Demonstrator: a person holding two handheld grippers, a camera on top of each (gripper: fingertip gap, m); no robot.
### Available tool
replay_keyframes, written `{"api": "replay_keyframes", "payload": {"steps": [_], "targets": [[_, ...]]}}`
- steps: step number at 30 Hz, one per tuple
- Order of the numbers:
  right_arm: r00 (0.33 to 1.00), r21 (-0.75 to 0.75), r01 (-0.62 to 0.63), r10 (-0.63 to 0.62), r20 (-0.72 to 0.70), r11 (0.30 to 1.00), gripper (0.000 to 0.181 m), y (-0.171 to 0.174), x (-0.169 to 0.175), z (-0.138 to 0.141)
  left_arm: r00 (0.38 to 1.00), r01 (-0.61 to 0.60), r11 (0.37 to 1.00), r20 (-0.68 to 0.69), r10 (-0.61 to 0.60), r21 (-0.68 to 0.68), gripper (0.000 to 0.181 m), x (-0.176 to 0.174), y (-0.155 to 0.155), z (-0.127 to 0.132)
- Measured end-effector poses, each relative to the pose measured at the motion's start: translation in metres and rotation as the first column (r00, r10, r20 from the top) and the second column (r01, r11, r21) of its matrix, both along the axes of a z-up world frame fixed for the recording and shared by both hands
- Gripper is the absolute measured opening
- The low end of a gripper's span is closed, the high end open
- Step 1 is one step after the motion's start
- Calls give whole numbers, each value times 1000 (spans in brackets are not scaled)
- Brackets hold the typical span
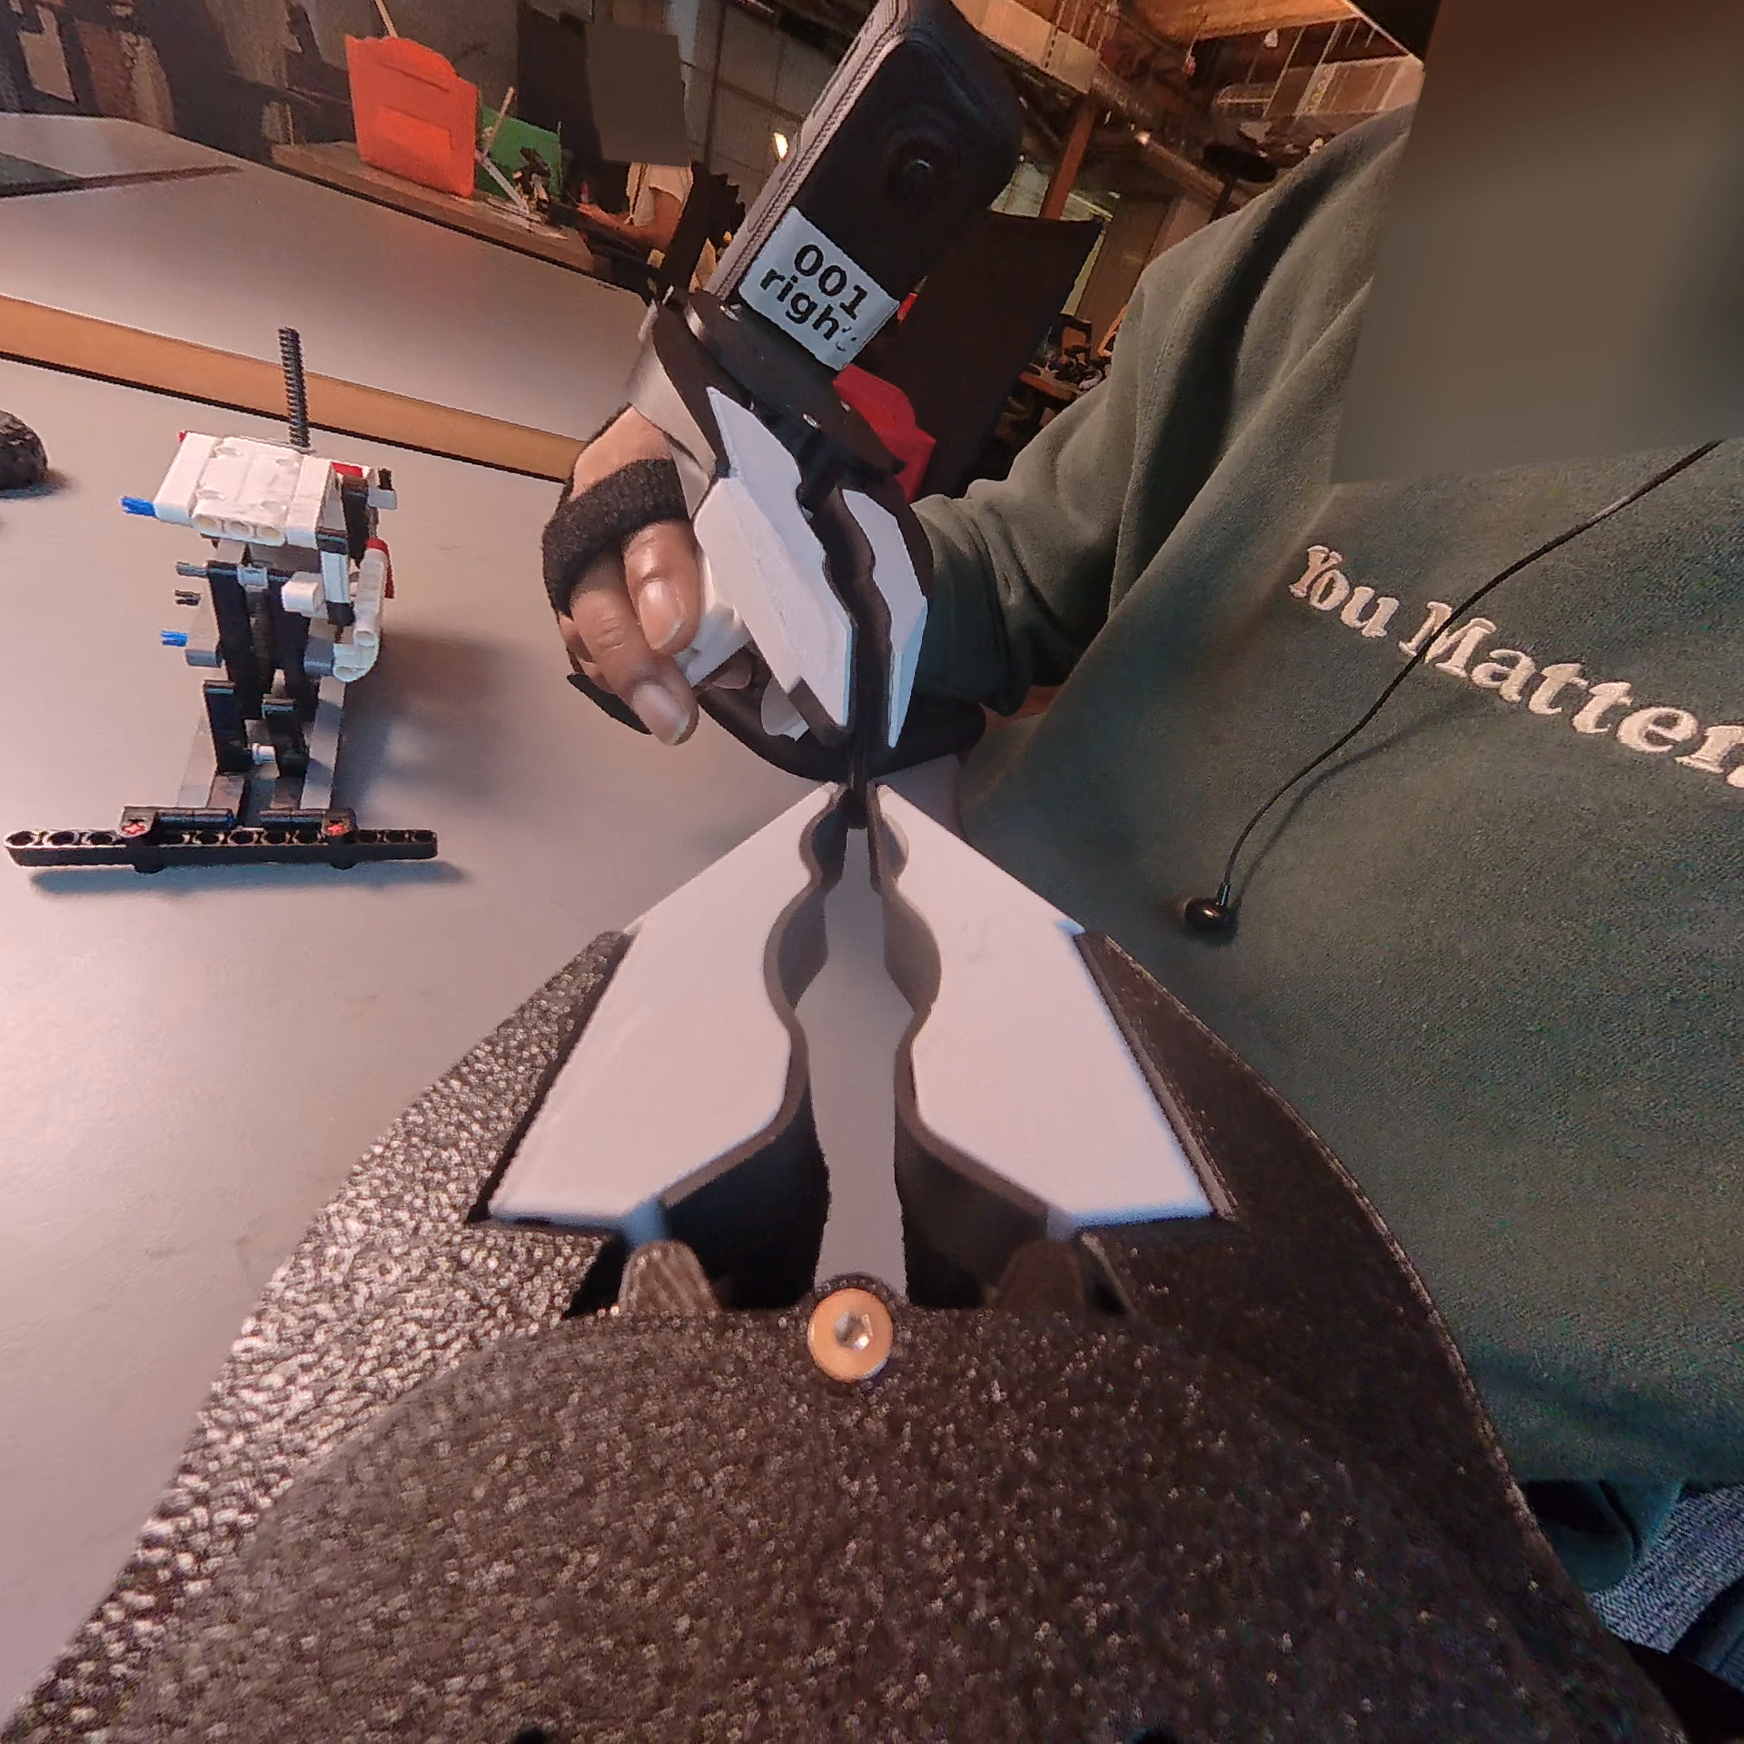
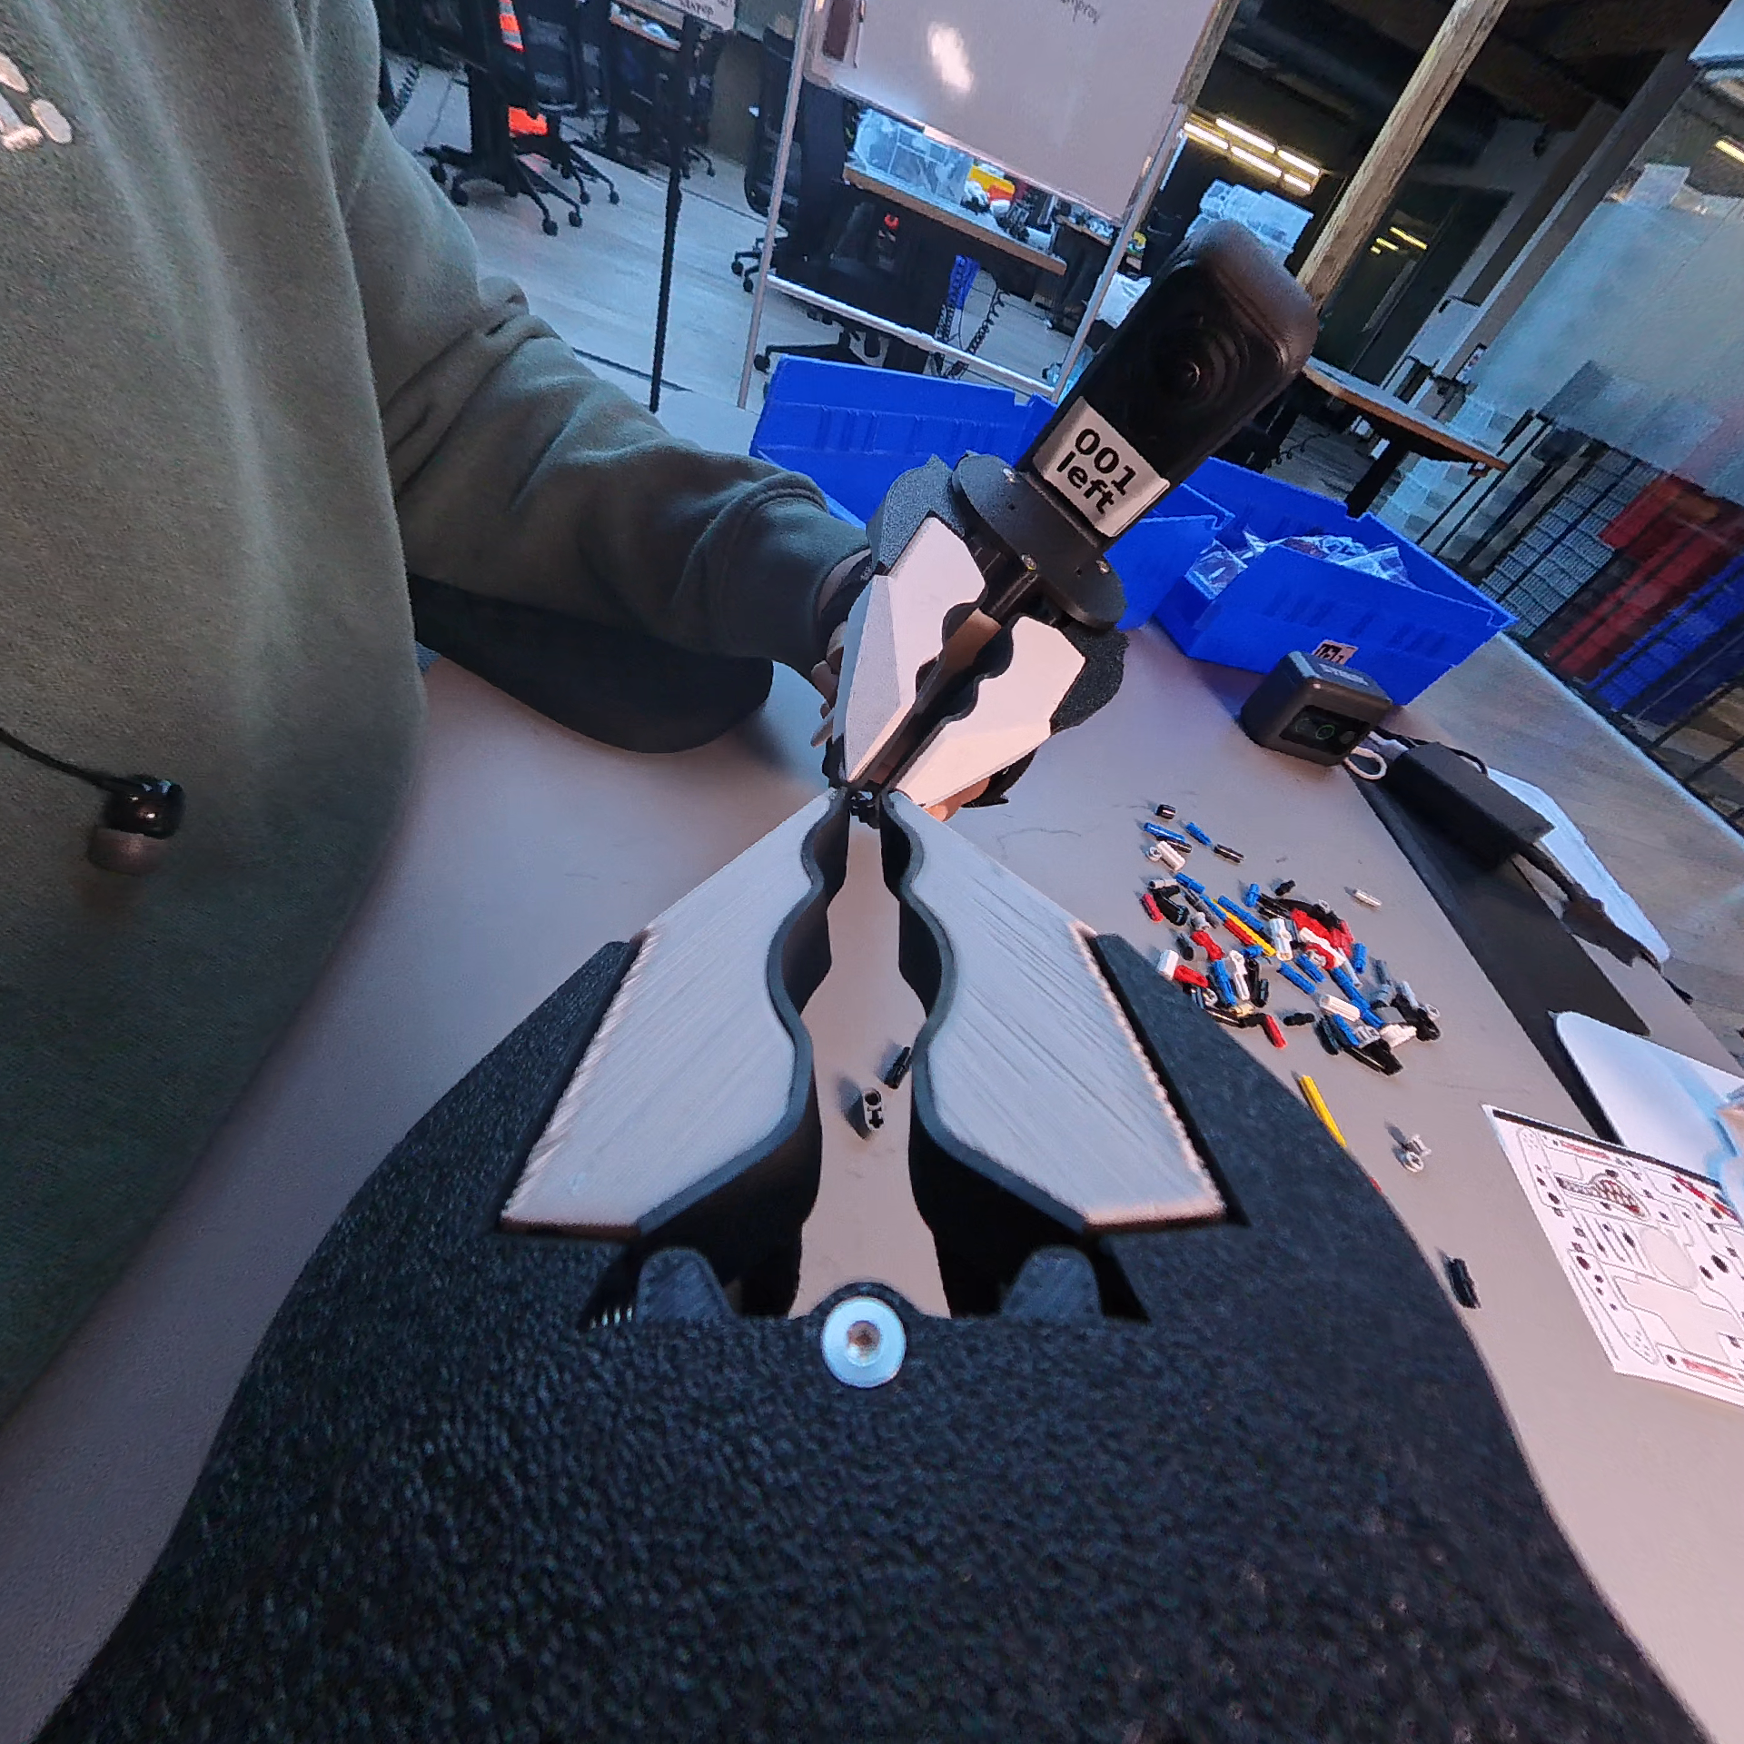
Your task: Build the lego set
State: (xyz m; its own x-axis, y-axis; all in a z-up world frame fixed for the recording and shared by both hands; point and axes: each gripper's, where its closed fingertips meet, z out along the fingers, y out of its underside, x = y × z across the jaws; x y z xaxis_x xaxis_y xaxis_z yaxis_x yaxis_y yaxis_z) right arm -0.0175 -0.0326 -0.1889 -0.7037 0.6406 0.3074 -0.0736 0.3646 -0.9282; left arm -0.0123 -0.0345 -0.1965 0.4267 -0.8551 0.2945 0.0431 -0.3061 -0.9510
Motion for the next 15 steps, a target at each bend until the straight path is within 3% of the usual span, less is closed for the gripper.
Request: {"api": "replay_keyframes", "payload": {"steps": [10, 13, 15], "targets": [[1000, 16, 5, -6, 15, 1000, 4, 2, -1, -2, 1000, -12, 1000, -3, 12, -15, 4, 0, 2, -3], [989, 65, 90, -96, 108, 994, 4, 23, -11, -16, 992, -118, 992, -41, 116, -45, 29, -14, 16, -11], [960, 156, 104, -140, 244, 982, 4, 36, -12, -42, 964, -203, 975, -191, 183, -87, 38, -24, 24, -35]]}}
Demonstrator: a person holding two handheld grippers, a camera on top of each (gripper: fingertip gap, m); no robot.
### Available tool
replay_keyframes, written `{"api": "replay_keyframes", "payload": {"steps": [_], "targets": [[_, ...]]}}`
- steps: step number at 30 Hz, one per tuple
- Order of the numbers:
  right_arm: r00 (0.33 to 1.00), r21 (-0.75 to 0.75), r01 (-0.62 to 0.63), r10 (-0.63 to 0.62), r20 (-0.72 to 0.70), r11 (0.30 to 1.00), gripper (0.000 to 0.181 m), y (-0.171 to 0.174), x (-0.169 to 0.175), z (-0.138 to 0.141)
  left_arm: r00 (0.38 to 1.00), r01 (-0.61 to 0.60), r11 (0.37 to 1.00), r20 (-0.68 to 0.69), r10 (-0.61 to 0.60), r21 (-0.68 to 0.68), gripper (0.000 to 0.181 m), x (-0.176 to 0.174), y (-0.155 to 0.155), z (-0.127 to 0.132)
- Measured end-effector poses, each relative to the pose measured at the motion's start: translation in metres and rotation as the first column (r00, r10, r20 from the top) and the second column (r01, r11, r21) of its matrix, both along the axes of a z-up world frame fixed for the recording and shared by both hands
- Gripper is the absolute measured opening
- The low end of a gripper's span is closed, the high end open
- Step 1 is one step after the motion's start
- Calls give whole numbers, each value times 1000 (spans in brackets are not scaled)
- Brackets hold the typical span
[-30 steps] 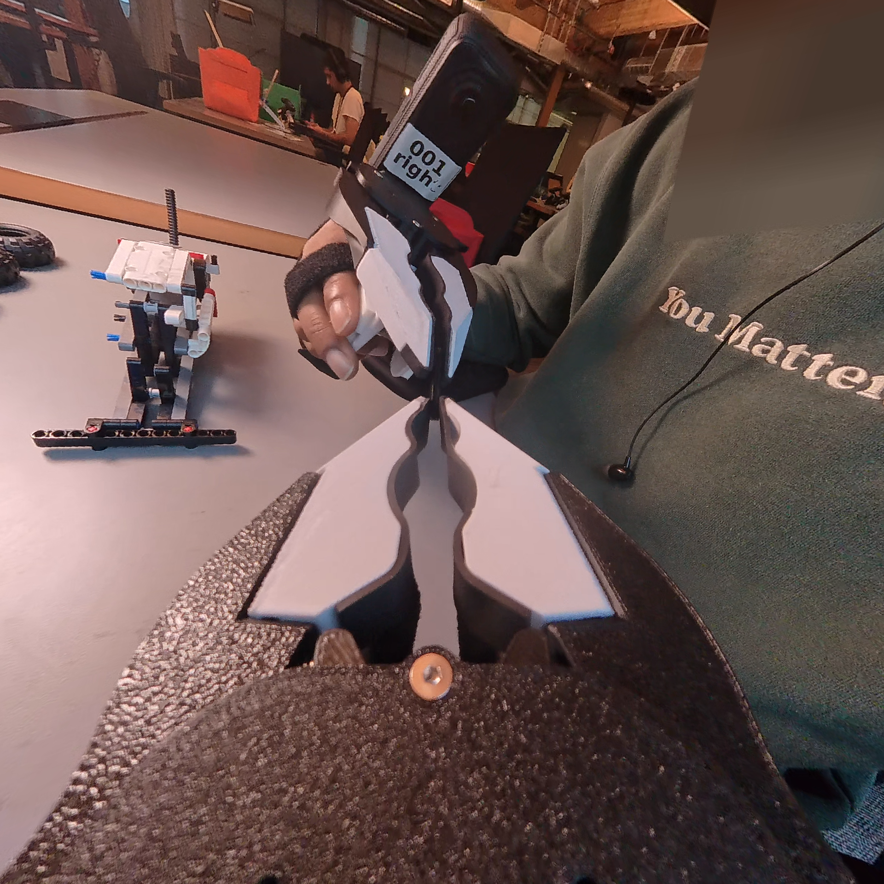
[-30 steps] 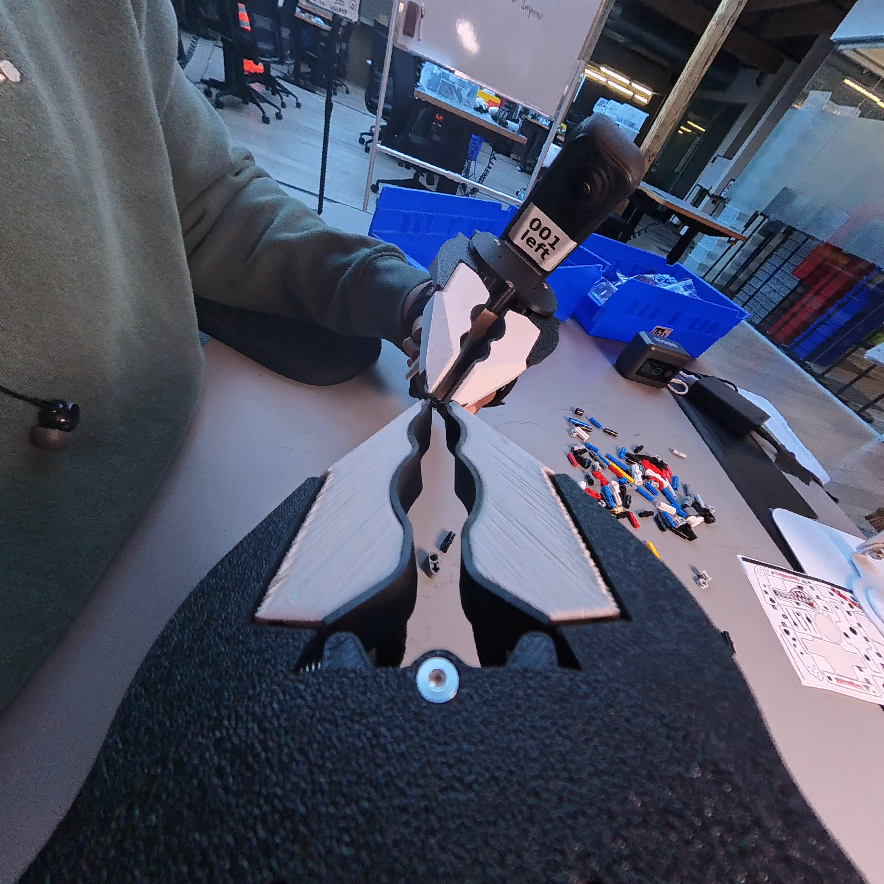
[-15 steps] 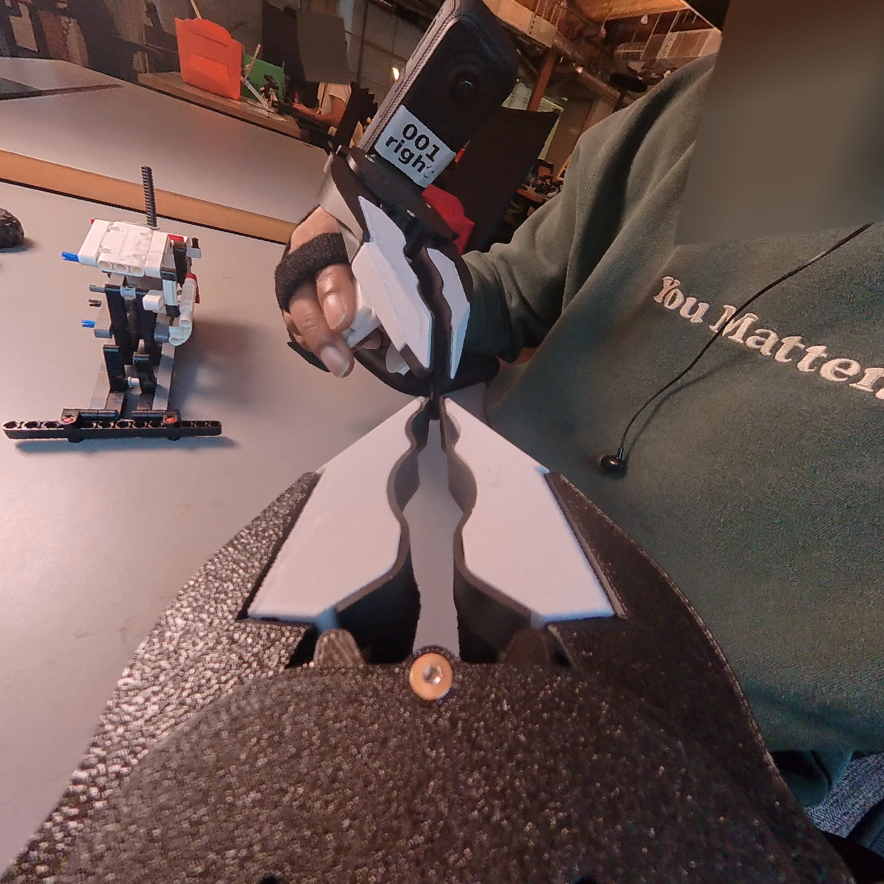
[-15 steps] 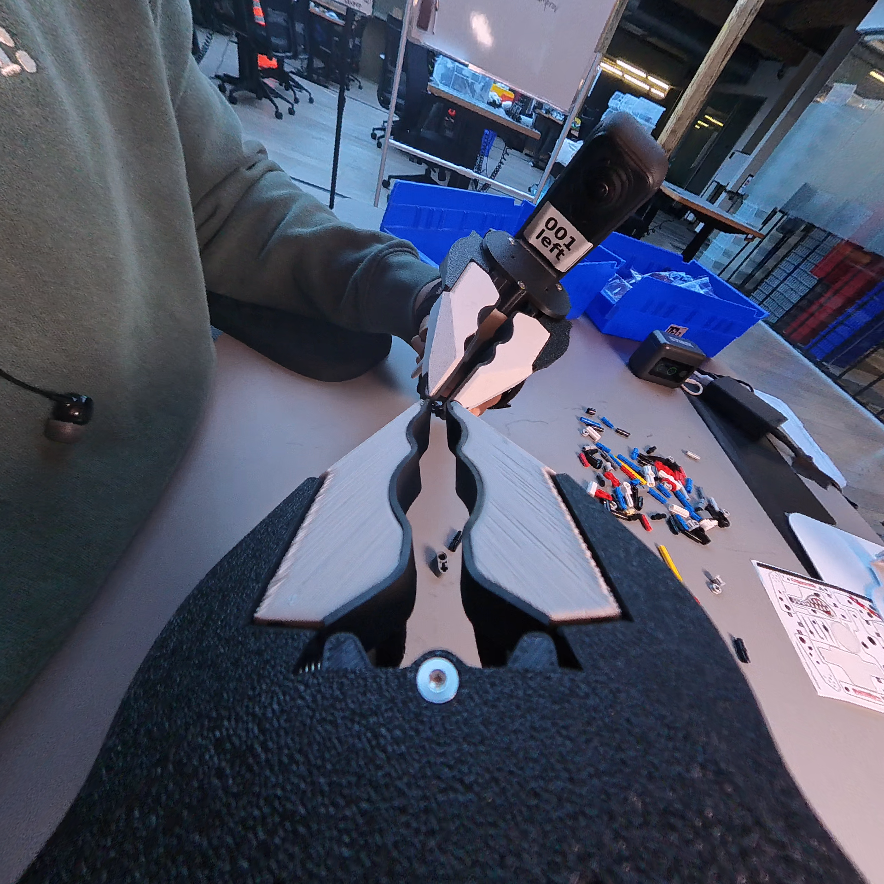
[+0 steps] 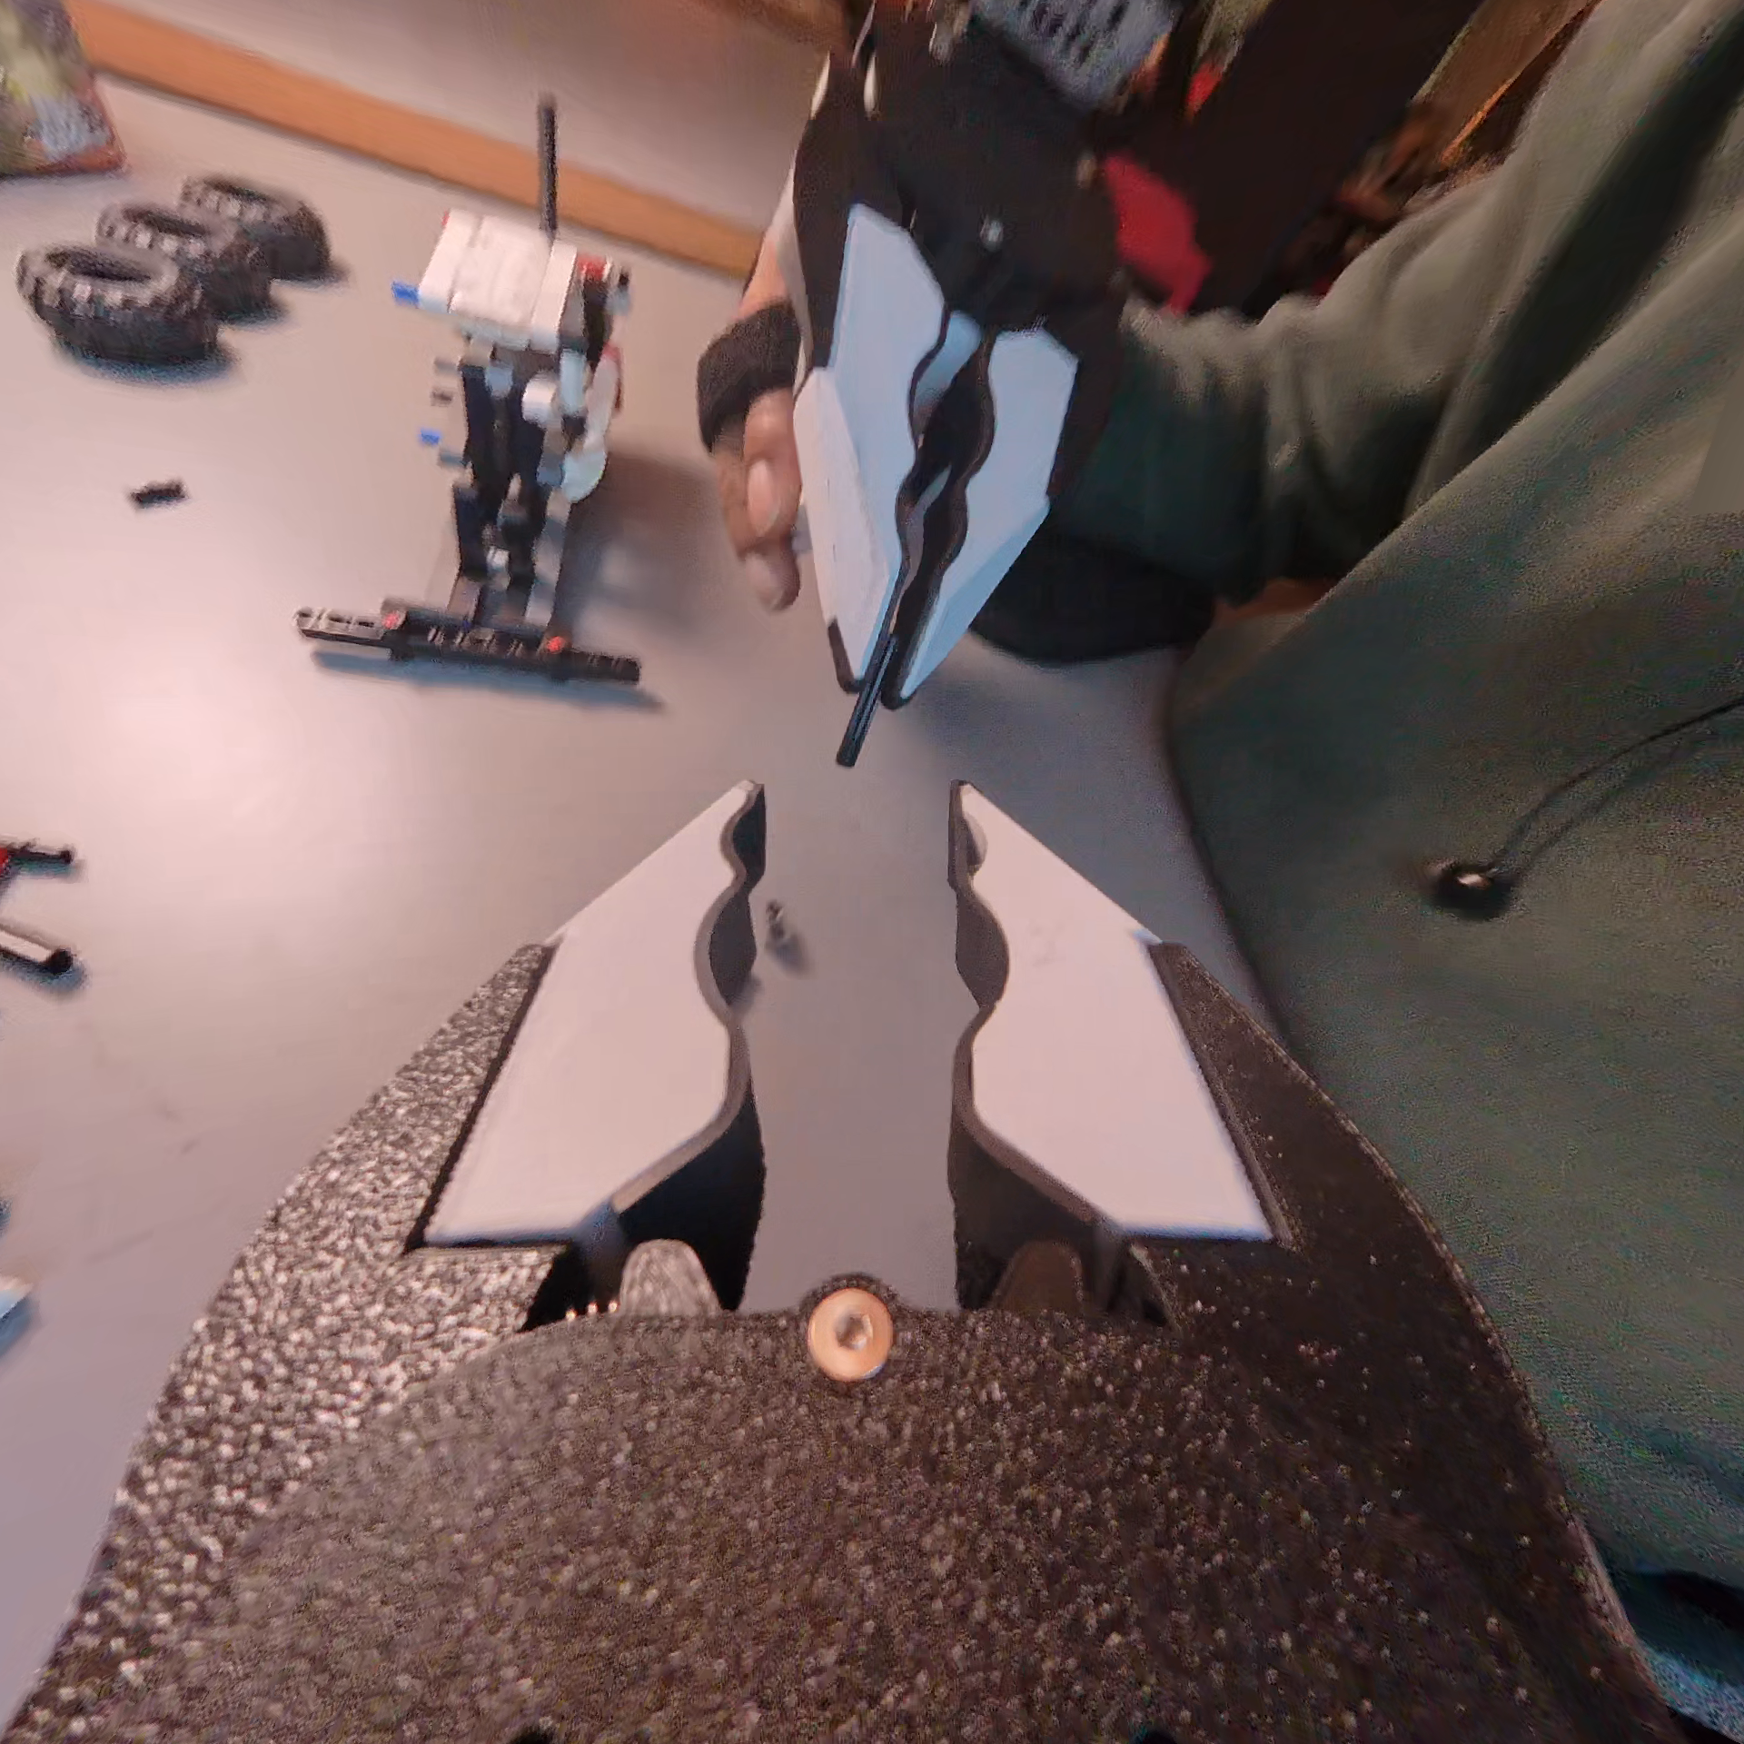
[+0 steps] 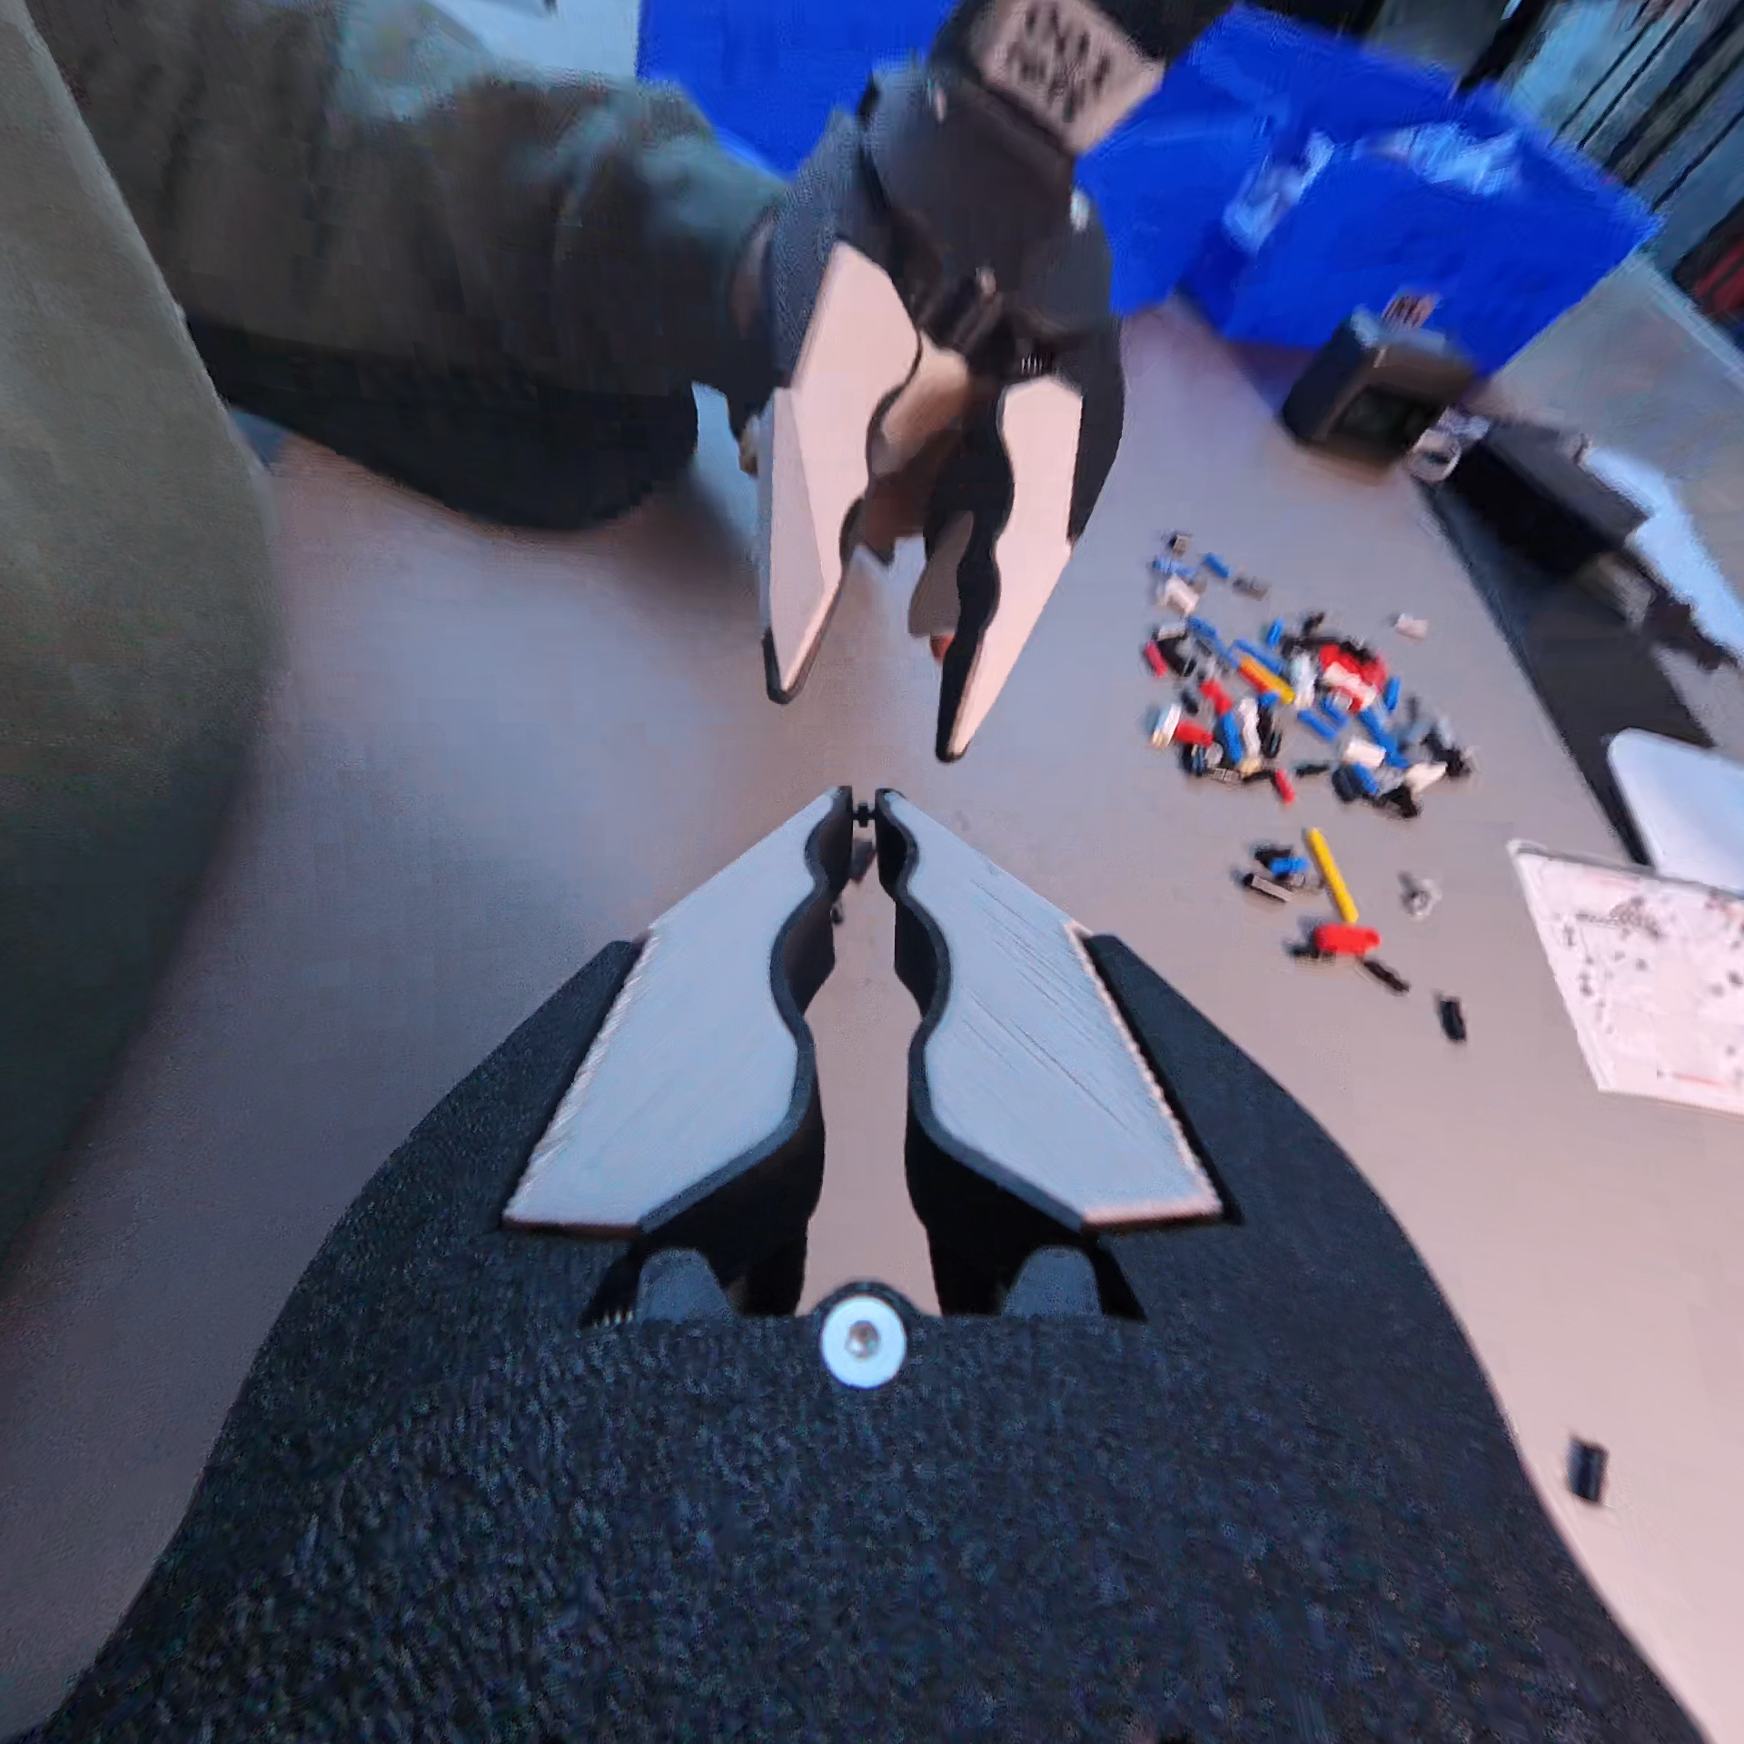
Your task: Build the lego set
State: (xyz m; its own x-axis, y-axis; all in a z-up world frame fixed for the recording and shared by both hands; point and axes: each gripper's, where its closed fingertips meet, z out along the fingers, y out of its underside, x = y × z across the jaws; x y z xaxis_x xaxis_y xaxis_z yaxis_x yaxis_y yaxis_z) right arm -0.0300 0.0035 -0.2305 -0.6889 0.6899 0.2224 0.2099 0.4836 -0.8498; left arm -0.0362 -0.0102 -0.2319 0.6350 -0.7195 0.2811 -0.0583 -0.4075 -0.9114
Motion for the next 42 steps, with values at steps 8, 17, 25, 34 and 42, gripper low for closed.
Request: {"api": "replay_keyframes", "payload": {"steps": [8, 17, 25, 34, 42], "targets": [[944, 142, 36, -81, 321, 989, 4, 11, -9, -55, 914, -83, 992, -405, 38, -94, 18, 2, 12, -70], [920, 144, 12, -67, 385, 990, 4, 4, -9, -59, 889, -79, 991, -458, 22, -105, 12, 0, 9, -79], [907, 147, 9, -70, 416, 989, 4, 2, -7, -63, 884, -68, 992, -467, 9, -109, 6, 4, 8, -81], [892, 211, -101, -6, 453, 972, 4, 0, -2, -64, 888, -37, 994, -459, -15, -106, 5, 7, 7, -81], [859, 286, -215, 42, 510, 934, 4, -3, -3, -66, 893, -23, 994, -450, -29, -111, 5, 7, 6, -81]]}}
